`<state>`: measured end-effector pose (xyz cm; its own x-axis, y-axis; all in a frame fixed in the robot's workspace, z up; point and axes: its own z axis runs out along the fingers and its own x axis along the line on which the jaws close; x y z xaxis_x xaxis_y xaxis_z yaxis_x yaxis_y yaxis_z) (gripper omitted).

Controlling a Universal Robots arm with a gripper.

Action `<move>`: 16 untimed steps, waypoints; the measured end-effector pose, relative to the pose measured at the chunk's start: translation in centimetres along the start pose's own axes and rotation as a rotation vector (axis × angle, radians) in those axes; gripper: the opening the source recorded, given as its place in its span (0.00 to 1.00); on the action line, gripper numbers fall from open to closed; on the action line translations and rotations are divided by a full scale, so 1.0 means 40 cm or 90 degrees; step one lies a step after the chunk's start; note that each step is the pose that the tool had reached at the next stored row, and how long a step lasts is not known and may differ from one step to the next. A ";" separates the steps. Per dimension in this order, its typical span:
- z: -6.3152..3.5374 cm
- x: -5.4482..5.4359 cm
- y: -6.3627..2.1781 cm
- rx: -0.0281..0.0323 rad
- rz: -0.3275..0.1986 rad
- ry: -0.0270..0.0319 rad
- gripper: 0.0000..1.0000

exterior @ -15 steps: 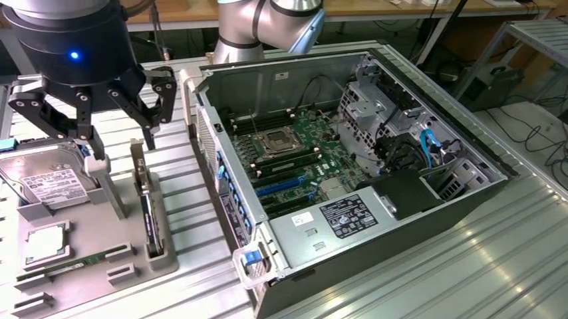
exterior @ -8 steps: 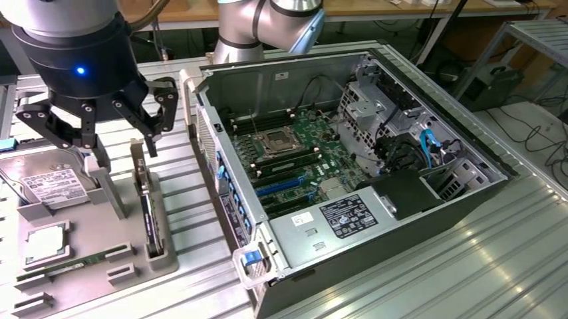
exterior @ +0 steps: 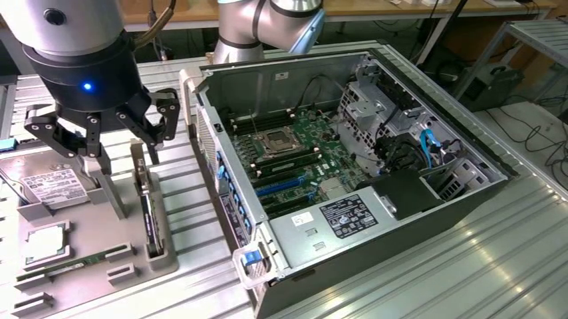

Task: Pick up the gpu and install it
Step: 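Pick up the gpu and move the gpu toward the slot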

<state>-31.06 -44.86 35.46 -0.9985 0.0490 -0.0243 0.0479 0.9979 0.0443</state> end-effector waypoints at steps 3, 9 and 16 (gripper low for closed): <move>0.007 0.000 0.000 0.0000 0.000 0.0000 0.60; 0.020 0.001 -0.002 0.0000 -0.001 0.0000 0.60; 0.035 0.001 -0.005 -0.0001 -0.003 0.0001 0.60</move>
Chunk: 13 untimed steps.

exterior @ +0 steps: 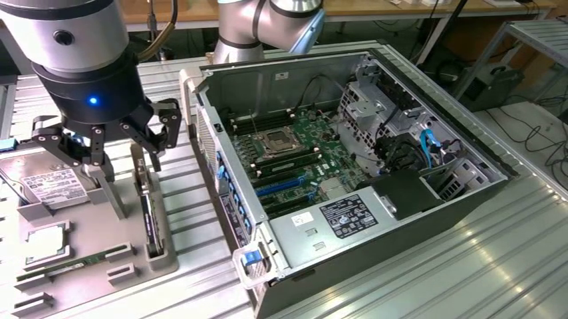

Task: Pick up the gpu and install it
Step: 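Pick up the gpu and move the gpu toward the slot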

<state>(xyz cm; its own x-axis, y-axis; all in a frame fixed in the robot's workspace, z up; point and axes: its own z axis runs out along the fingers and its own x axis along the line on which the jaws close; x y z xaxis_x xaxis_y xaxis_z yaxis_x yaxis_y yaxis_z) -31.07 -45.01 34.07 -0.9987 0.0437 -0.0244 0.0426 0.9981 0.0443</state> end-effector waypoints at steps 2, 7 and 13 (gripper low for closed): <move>0.003 0.000 -0.001 0.0001 -0.001 0.0001 0.60; 0.012 0.000 -0.005 0.0001 -0.002 0.0002 0.60; 0.024 0.000 -0.010 -0.0001 -0.004 0.0002 0.60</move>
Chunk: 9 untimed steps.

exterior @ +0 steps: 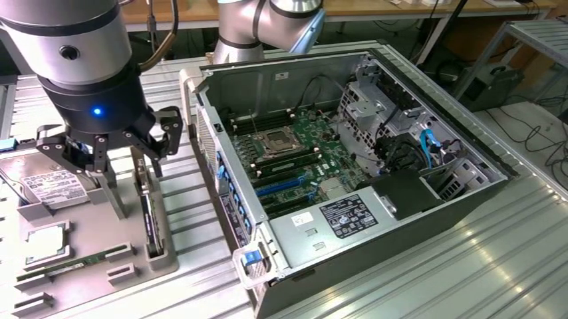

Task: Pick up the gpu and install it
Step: 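Pick up the gpu and move the gpu toward the slot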

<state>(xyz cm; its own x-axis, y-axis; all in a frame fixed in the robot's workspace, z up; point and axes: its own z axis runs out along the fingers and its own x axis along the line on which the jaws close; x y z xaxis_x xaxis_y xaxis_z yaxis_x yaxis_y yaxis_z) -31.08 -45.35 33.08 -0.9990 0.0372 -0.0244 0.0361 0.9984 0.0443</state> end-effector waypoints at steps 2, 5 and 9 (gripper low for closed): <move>0.003 0.000 -0.001 0.0001 -0.001 0.0001 0.60; 0.006 0.000 -0.003 0.0000 -0.001 0.0001 0.60; 0.012 0.000 -0.005 0.0000 -0.001 0.0001 0.60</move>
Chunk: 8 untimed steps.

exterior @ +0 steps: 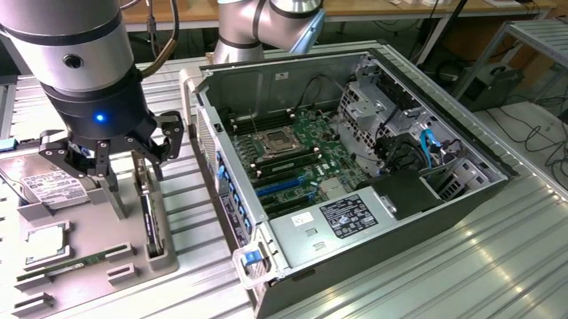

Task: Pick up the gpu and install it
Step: 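Pick up the gpu and move the gpu toward the slot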

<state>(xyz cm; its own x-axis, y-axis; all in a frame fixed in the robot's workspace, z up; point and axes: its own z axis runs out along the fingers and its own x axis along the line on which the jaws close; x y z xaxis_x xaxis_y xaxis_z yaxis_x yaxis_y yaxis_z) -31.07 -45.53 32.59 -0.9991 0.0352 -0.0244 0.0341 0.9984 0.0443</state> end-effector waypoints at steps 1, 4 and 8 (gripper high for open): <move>0.002 0.000 0.000 0.0000 0.000 0.0000 0.60; 0.009 0.000 -0.003 0.0000 -0.001 0.0001 0.60; 0.017 0.000 -0.004 0.0000 -0.002 0.0001 0.60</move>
<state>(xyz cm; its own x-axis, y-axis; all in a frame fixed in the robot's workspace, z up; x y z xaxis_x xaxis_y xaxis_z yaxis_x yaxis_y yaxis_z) -31.07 -45.68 31.91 -0.9992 0.0319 -0.0243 0.0308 0.9985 0.0442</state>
